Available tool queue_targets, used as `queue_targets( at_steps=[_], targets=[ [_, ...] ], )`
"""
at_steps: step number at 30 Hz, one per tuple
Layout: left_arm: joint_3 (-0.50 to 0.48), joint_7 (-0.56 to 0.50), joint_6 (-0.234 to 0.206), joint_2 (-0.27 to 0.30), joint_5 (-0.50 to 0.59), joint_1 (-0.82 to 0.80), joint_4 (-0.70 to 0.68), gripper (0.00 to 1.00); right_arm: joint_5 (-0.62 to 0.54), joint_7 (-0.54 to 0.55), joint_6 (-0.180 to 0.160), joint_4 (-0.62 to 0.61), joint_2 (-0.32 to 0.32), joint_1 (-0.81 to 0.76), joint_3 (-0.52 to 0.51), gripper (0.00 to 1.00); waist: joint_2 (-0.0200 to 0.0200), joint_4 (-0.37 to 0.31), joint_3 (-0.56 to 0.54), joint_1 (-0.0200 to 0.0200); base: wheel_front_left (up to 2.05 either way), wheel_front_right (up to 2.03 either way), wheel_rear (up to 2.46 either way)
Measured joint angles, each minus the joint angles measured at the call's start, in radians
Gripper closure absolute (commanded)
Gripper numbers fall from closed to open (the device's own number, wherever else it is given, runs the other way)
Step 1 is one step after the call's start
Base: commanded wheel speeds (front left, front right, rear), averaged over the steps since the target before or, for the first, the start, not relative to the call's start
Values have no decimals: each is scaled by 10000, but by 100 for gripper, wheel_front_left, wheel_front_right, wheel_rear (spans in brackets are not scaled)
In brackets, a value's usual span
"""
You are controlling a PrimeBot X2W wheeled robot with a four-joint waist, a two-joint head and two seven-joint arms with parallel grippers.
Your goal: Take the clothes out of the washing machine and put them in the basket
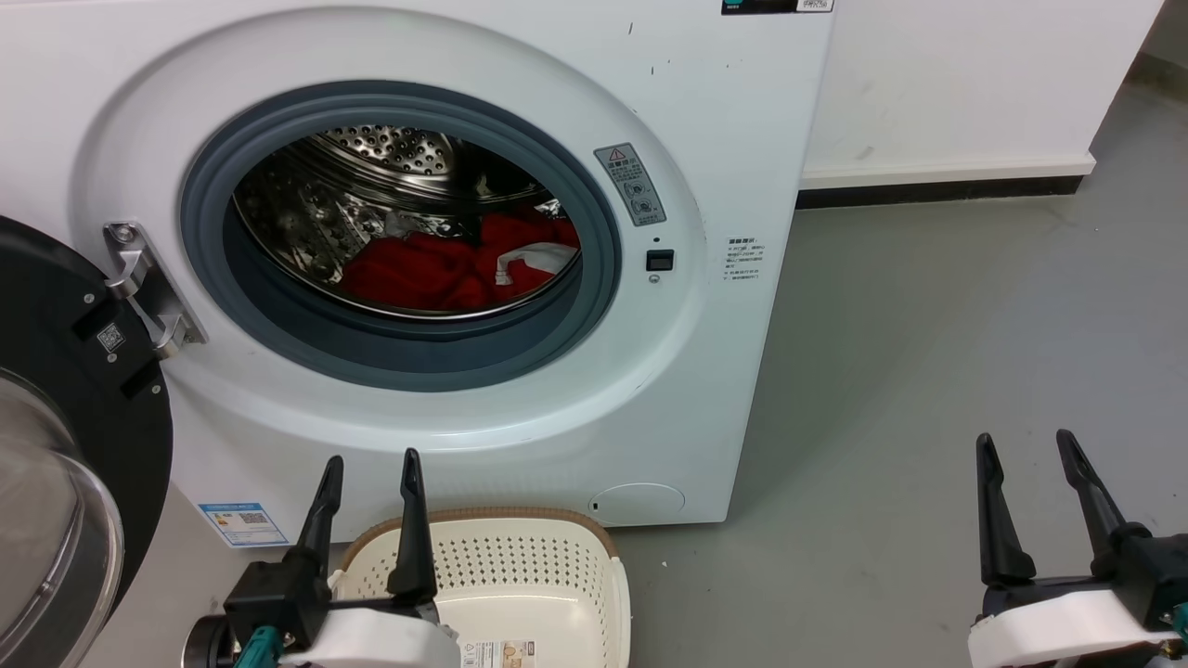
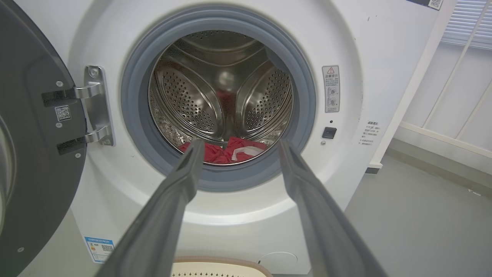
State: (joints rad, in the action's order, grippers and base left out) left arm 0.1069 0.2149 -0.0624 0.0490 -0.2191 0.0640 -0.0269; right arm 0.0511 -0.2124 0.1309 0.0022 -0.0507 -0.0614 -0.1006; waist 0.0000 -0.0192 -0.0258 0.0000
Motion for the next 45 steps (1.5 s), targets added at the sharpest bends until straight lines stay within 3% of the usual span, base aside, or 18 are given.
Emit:
queue_targets(
  at_steps=[23,45],
  targets=[
    [-10,464,81,8,1599,356,364,0,-1954,-510,2,-324,0,-257,75,0,0,-26,-158,0,0,0,0],
    [58,481,201,8,1570,337,418,0,-1327,-510,2,385,0,-249,-88,0,0,-40,109,0,0,0,0]
  ],
)
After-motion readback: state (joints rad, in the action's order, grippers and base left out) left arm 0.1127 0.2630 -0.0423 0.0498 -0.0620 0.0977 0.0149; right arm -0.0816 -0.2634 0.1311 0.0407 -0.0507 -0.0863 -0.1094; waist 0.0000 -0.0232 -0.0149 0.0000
